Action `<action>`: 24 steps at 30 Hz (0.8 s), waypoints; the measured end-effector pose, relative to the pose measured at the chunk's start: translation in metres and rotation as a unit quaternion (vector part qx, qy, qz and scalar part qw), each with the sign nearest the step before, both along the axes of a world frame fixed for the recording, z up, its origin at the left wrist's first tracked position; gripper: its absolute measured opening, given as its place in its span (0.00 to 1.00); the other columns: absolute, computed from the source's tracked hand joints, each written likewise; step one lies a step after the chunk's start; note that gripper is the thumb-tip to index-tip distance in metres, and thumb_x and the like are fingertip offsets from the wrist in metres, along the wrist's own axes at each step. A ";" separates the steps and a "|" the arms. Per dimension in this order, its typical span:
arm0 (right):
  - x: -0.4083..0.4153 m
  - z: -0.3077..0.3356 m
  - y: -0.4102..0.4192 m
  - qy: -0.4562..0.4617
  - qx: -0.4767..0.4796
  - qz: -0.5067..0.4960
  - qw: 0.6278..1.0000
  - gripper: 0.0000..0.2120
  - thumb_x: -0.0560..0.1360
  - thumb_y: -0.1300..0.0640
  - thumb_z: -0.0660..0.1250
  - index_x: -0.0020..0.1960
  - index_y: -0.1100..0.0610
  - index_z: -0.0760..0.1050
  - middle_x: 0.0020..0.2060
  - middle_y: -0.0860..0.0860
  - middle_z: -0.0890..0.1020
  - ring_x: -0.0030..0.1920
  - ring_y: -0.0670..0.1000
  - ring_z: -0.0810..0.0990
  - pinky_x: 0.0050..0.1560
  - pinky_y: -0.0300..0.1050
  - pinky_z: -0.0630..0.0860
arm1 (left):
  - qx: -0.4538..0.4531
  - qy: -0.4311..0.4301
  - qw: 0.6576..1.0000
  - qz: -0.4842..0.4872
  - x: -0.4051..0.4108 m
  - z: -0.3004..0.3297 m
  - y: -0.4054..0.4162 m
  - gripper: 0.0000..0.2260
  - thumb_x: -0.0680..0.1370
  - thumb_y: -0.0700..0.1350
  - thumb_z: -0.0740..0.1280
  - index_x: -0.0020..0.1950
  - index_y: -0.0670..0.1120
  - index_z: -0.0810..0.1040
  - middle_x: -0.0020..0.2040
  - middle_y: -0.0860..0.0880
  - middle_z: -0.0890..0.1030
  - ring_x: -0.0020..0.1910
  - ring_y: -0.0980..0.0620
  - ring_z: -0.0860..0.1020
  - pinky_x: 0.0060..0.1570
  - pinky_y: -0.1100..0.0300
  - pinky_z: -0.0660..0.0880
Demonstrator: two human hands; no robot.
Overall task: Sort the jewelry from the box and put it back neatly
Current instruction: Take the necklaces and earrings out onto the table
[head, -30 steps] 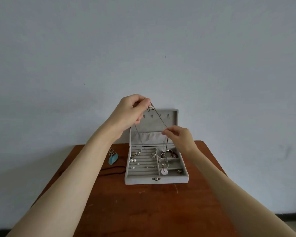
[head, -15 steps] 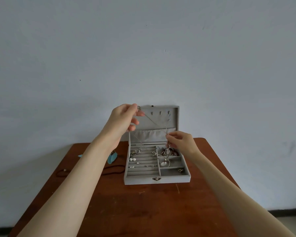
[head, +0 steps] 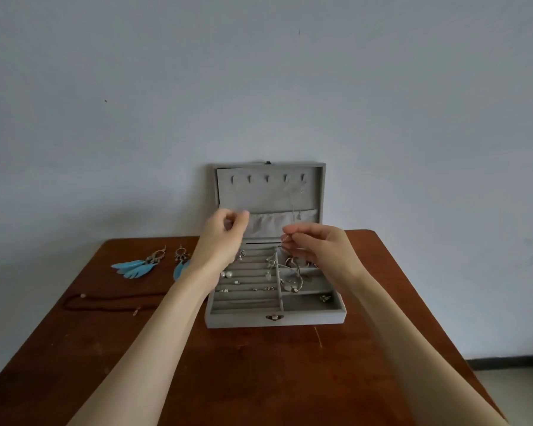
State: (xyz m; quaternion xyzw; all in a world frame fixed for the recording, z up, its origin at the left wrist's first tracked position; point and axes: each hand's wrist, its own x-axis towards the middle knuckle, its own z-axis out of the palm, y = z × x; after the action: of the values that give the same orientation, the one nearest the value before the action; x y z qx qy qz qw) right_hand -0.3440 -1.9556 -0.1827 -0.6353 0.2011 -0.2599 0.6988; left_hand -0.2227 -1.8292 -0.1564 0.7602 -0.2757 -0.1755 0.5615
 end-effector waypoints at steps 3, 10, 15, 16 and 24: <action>0.005 -0.004 0.000 -0.016 0.005 -0.011 1.000 0.08 0.76 0.69 0.62 0.49 0.63 0.79 0.40 0.55 0.83 0.40 0.49 0.83 0.49 0.41 0.81 | 0.083 -0.099 0.989 -0.076 -0.002 -0.014 -0.004 0.08 0.76 0.52 0.65 0.52 0.51 0.76 0.42 0.56 0.76 0.37 0.61 0.72 0.37 0.64 0.67; 0.011 -0.009 -0.005 -0.048 0.017 -0.034 0.998 0.08 0.76 0.67 0.62 0.49 0.62 0.79 0.39 0.54 0.82 0.38 0.50 0.82 0.48 0.44 0.80 | 0.095 -0.086 0.981 -0.147 0.003 -0.022 -0.006 0.06 0.74 0.44 0.70 0.50 0.50 0.81 0.38 0.57 0.79 0.32 0.67 0.76 0.37 0.74 0.70; 0.012 -0.011 -0.005 -0.044 0.014 -0.042 0.998 0.08 0.77 0.67 0.61 0.52 0.62 0.78 0.42 0.55 0.81 0.38 0.49 0.83 0.48 0.45 0.81 | 0.093 -0.085 0.980 -0.151 0.004 -0.020 -0.006 0.04 0.74 0.44 0.69 0.47 0.46 0.78 0.39 0.47 0.78 0.17 0.64 0.67 0.24 0.67 0.60; 0.012 -0.010 -0.005 -0.047 0.020 -0.042 0.998 0.08 0.77 0.67 0.62 0.52 0.62 0.78 0.42 0.55 0.81 0.38 0.49 0.83 0.48 0.45 0.81 | 0.091 -0.082 0.981 -0.148 0.005 -0.020 -0.006 0.05 0.74 0.45 0.69 0.47 0.46 0.77 0.37 0.46 0.78 0.17 0.62 0.66 0.24 0.65 0.59; 0.013 -0.012 -0.005 -0.058 0.033 -0.044 0.997 0.08 0.77 0.64 0.62 0.51 0.58 0.79 0.42 0.52 0.82 0.40 0.50 0.83 0.52 0.46 0.80 | 0.083 -0.076 0.982 -0.153 -0.002 -0.019 -0.006 0.04 0.77 0.42 0.64 0.51 0.43 0.75 0.42 0.45 0.84 0.16 0.65 0.68 0.22 0.74 0.59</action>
State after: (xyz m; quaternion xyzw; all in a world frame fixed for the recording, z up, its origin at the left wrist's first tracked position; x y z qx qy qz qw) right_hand -0.3309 -1.9607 -0.1950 -0.5865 0.1961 -0.3200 0.7177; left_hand -0.2248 -1.8355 -0.1751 0.7642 -0.4153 -0.2234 0.4401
